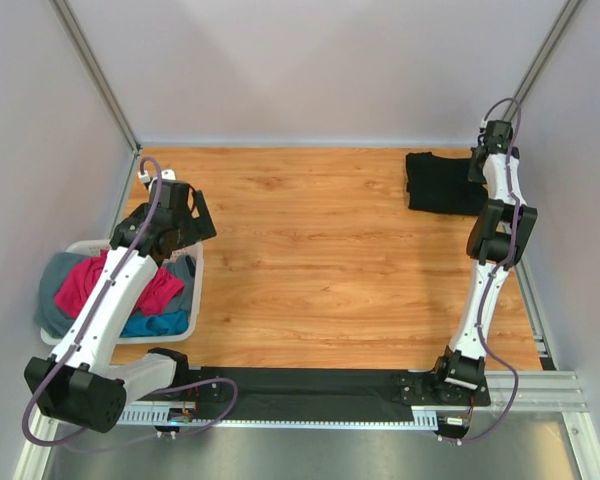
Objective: Fold and stack the t-shirts
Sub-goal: Neatly place the folded tshirt to the corner
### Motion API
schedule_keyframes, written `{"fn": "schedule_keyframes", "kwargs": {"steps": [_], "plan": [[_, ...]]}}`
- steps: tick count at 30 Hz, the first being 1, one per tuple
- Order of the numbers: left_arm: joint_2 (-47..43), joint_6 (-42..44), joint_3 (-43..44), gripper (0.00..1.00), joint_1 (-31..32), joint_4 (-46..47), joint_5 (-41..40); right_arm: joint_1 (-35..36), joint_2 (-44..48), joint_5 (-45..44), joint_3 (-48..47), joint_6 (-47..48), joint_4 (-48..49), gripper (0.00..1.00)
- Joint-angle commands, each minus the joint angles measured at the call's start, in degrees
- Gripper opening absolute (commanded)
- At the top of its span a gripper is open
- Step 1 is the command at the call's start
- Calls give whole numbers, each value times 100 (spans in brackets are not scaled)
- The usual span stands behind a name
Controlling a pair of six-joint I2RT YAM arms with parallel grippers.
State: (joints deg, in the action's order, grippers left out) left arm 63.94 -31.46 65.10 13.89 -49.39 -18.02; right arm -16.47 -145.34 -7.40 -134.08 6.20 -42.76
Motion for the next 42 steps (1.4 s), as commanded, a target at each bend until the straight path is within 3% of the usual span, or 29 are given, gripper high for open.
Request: {"fn": "schedule_keyframes", "kwargs": {"steps": [1,13,16,17,20,24,26,31,35,37,40,41,42], "plan": [[145,-88,336,99,8,-133,-62,-128,-214,-613,-390,584,488,0],[610,-114,820,99,8,-309,-105,-357,-425,-966,-610,813,1033,7],[672,-123,837,98,8,-273,62,-348,-329,-685,-645,743,1016,38],[707,-132,846,98,8,-273,105,-348,-285,-432,-663,717,937,59],[690,-115,873,98,8,-273,202,-322,40,-44,-707,602,779,80],[576,-18,864,98,8,-203,211,-243,767,431,-812,357,568,89],[471,9,811,98,8,-150,229,-216,1067,1087,-690,-30,611,92],[128,35,470,98,8,7,247,152,1895,1549,654,-426,1628,96],[-293,105,249,98,8,61,159,407,1588,1382,576,-767,1832,95],[-391,123,187,99,8,52,1,425,1299,1504,498,-1110,2086,88],[-540,70,135,99,8,87,-61,425,710,1934,69,-1594,2280,59],[-593,53,126,99,8,87,-70,425,569,2074,-29,-1752,2325,42],[-611,35,108,99,8,122,-87,425,298,2119,-161,-1988,2360,33]]}}
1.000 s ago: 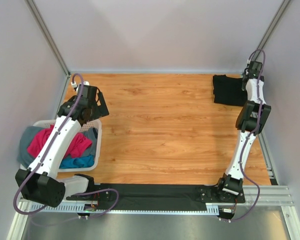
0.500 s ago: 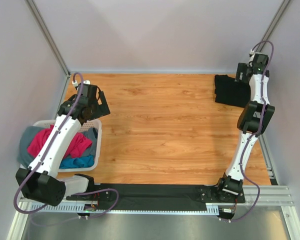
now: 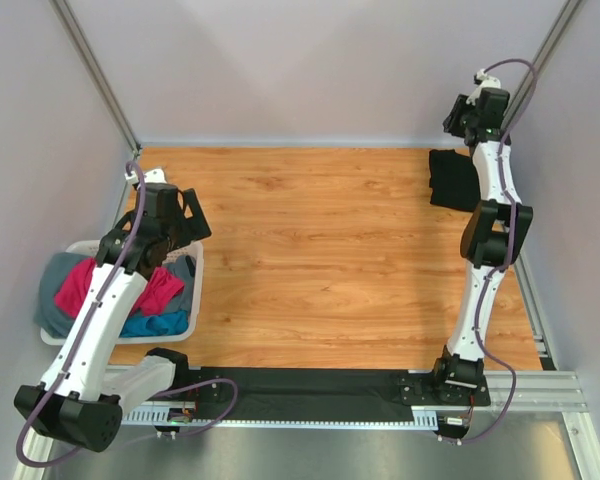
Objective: Fold and stack the t-shirts
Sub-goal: Neatly place the folded tshirt to the corner
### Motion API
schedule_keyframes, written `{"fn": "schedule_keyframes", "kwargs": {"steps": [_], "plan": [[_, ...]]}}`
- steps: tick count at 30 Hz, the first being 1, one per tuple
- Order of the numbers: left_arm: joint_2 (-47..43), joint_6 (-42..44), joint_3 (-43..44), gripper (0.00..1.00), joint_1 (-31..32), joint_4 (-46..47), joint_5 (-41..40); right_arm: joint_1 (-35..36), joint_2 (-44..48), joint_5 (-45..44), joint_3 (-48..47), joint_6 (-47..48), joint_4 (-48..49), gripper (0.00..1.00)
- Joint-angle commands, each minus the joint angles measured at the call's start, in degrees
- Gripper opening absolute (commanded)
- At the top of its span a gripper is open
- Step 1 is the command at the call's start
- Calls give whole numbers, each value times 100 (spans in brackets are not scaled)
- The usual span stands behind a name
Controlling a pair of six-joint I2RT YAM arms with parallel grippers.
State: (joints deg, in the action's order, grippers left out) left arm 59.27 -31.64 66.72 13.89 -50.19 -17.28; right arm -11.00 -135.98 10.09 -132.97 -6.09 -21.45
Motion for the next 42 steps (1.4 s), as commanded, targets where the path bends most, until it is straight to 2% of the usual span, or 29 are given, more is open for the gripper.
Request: {"fn": "schedule_keyframes", "kwargs": {"steps": [1,3,4,10,19,22,25,33,36,38,41,42], "plan": [[-161,44,-88,99,8,229,-179,-121,-744,406,-361,-884,342,21],[-187,44,-124,99,8,308,-241,-121,-955,407,-476,-1182,492,10],[-170,52,-133,99,8,335,-258,-121,-1000,389,-458,-1254,684,8],[32,237,-45,100,8,431,-390,-121,-1255,380,-362,-1570,1239,15],[770,351,377,99,8,247,-267,28,-1545,512,-353,-1659,1240,25],[832,343,342,99,8,300,-241,151,-1545,267,-274,-1422,1065,25],[797,307,237,100,8,352,-171,186,-1563,55,-221,-1561,872,25],[481,211,-167,99,8,598,216,186,-1212,616,-10,-2080,932,29],[235,228,-229,100,8,642,164,195,-808,924,16,-2203,1020,34],[68,220,-212,100,8,634,76,230,-371,1126,69,-2213,1020,43],[-143,71,-159,100,8,546,-99,274,376,1320,350,-2012,915,63],[-196,9,-142,100,8,450,-153,283,571,1329,455,-1932,697,74]]}}
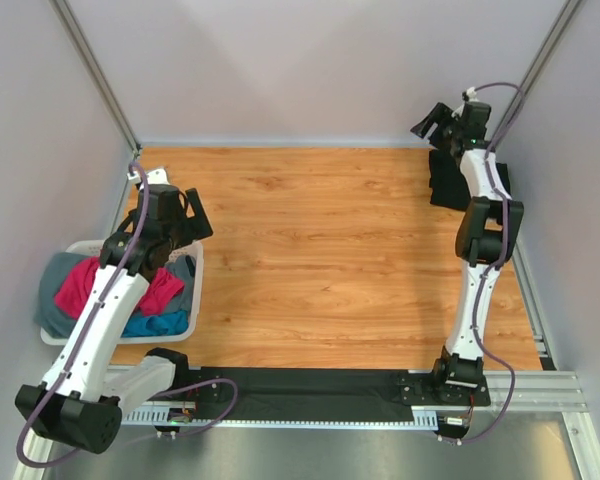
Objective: Fold and stack the t-shirts
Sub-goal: Neatly place the folded tshirt to the corner
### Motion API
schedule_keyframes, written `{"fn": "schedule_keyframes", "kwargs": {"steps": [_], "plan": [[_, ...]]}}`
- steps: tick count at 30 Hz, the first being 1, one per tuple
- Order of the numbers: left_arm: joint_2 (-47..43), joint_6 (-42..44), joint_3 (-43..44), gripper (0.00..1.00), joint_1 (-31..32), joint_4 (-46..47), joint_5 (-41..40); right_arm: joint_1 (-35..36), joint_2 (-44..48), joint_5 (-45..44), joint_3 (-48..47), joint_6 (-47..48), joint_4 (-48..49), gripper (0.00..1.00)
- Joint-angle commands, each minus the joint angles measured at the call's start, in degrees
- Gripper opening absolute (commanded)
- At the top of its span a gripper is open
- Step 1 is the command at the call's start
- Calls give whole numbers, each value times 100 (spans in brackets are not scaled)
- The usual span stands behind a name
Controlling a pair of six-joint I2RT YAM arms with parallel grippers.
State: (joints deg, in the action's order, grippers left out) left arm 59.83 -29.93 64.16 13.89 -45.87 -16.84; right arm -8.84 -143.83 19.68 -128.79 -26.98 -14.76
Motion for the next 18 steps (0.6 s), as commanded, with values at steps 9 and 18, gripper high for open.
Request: {"fn": "schedule_keyframes", "kwargs": {"steps": [9,18], "plan": [[-1500,-732,123,100,-70,71,-679,269,4396,-358,2585,993,-1018,100],[-1677,-1674,-184,100,-1142,-1152,628,436,6611,-1248,5112,818,-2304,100]]}}
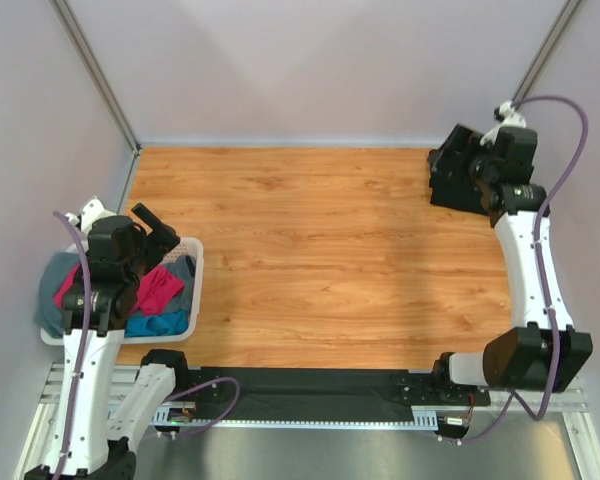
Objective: Fold and stack the t-shirts
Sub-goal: Neatly place the folded tshirt to the corner
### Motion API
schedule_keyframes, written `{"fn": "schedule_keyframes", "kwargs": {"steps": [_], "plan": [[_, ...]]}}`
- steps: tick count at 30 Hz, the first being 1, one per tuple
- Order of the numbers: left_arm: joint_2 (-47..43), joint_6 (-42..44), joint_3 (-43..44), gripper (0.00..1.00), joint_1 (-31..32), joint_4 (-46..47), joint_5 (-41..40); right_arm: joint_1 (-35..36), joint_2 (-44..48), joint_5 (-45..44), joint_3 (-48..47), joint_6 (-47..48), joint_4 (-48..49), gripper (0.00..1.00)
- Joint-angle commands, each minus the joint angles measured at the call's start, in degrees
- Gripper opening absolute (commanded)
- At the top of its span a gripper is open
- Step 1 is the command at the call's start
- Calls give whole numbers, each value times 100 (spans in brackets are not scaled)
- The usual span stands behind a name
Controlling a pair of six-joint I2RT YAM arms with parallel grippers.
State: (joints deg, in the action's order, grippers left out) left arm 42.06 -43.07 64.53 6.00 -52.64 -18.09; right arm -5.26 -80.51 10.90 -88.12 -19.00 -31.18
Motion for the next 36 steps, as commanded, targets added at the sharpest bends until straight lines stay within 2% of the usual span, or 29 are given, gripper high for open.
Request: {"fn": "schedule_keyframes", "kwargs": {"steps": [1,5,7,10,12,17,20,25,36], "plan": [[109,-386,-283,100,-476,-519,867,77,734,-343,1373,-50,-548,100],[100,-299,-459,100,-1021,-580,1289,78,1774,86,2902,-892,40,100],[83,-133,-459,100,-1074,-450,1473,77,2116,795,3648,-1140,532,100],[109,279,-468,100,-1074,-265,1790,69,2241,1369,4073,-1413,850,100],[127,544,-433,100,-1075,-194,2203,69,2329,1363,4083,-1474,824,100],[-101,922,-555,100,-1075,-72,2335,60,2566,256,4135,-1607,674,100],[-277,1151,-635,100,-1075,113,2651,60,2681,658,4434,-1719,1121,100],[-550,1204,-775,100,-1075,281,2565,60,2480,1388,4699,-1897,1572,100],[-506,1249,-793,100,-1075,254,2371,60,2541,941,4347,-1352,1220,100]]}}
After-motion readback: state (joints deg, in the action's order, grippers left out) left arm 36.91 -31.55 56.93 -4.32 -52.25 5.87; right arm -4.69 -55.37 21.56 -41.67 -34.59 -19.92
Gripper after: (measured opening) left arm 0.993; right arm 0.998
